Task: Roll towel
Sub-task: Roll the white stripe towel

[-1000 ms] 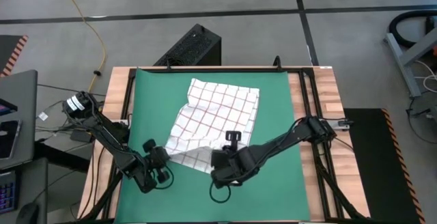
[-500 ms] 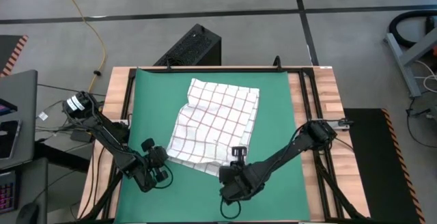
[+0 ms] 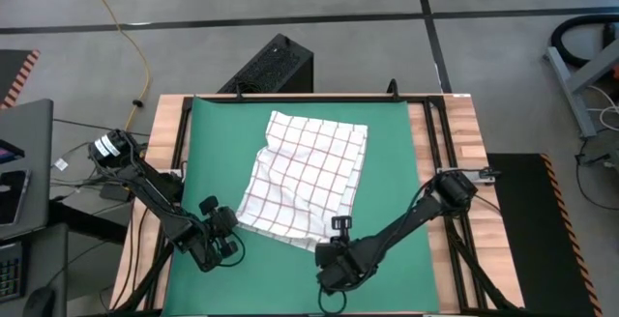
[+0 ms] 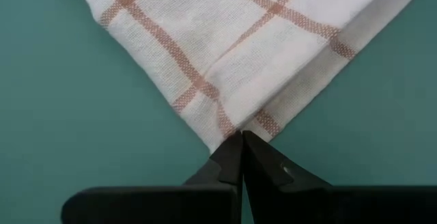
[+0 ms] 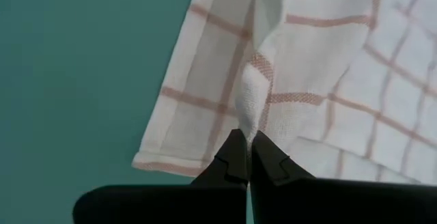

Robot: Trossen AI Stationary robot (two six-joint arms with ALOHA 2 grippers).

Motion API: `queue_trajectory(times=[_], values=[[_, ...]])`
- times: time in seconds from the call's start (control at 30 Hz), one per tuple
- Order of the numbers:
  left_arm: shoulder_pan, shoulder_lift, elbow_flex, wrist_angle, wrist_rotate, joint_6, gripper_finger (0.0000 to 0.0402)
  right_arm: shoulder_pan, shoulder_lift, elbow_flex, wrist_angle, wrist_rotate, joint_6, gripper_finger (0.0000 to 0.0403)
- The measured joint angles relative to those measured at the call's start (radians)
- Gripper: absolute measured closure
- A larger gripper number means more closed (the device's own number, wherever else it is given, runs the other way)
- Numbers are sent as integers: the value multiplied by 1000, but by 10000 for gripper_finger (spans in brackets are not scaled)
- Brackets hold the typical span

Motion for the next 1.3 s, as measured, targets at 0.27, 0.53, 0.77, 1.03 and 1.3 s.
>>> queue_trajectory(times=[0.27,0.53,0.77,1.03,1.3], values=[[0,0,0,1,5,-1,401,8,1,-24,59,-54,4,379],[0,0,0,1,4,-2,401,13,1,-24,68,-78,5,372],[0,0,0,1,4,-5,401,14,1,-24,69,-105,5,340],[0,0,0,1,4,-5,401,14,1,-24,66,-131,5,301],[0,0,0,1,4,-5,401,30,1,-23,43,-131,10,259]])
